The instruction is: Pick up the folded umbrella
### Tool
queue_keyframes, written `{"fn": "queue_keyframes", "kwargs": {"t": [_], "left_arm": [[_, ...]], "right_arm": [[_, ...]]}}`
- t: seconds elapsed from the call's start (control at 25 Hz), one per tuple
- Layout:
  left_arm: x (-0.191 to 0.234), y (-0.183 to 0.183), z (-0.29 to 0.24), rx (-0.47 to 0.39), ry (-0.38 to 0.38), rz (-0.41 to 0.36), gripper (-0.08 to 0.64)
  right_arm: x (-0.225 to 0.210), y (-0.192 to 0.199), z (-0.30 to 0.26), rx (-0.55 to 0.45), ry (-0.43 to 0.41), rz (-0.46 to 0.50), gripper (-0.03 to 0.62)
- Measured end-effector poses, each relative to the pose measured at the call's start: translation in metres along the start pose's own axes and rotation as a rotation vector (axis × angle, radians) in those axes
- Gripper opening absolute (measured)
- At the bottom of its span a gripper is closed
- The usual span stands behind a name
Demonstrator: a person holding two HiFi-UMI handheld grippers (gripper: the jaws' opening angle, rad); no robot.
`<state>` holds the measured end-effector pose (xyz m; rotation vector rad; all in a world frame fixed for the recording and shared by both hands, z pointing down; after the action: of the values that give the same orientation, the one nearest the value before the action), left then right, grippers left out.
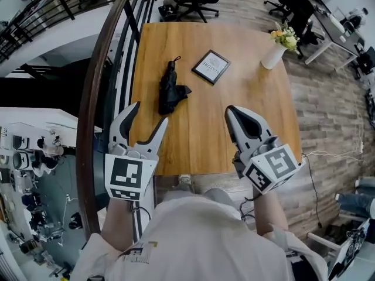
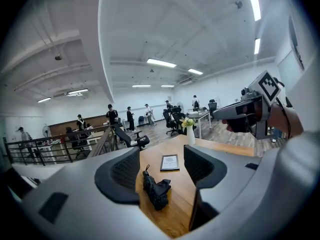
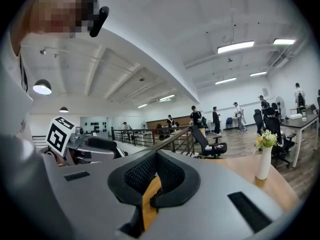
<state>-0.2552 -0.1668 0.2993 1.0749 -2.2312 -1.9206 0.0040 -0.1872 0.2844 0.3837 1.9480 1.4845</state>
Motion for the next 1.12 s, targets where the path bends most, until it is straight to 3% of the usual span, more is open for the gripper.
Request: {"fn": "queue_keyframes", "kwargs": {"t": [0.24,0.56,0.84,1.12], "left_arm": [[0.008,0.017,-0.022,0.048,0.023,0.024,0.278],[0.012,0.023,-0.061,0.117,-0.005,0.049,0.278],[0.018,0.068,-0.129,0.204,0.013,0.212,0.278],[0.017,0.113,-0.195,0.331,0.050,0.209,0.279]], "right_arm": [[-0.018,0.002,-0.029,0.035,-0.004,-0.010,0.028],[-0.063,0.003,-0.055,0.101,0.005,-0.047,0.028],[-0.107,0.023,-0.080,0.170,0.006,-0.055,0.028],[-0.142,0.052,-0.109,0.244,-0.006,-0.063,0.028]]}}
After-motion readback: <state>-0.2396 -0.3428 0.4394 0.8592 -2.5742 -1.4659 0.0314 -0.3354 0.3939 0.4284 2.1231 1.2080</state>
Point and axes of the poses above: the fingertips, and each gripper's own axes: z backward along the fingers, x to its left, y out of its underside, the point moved 9 cm from there along z, backward along the fingers, and after that the axes turned 13 degrees about -z, right-handed, at the moved point
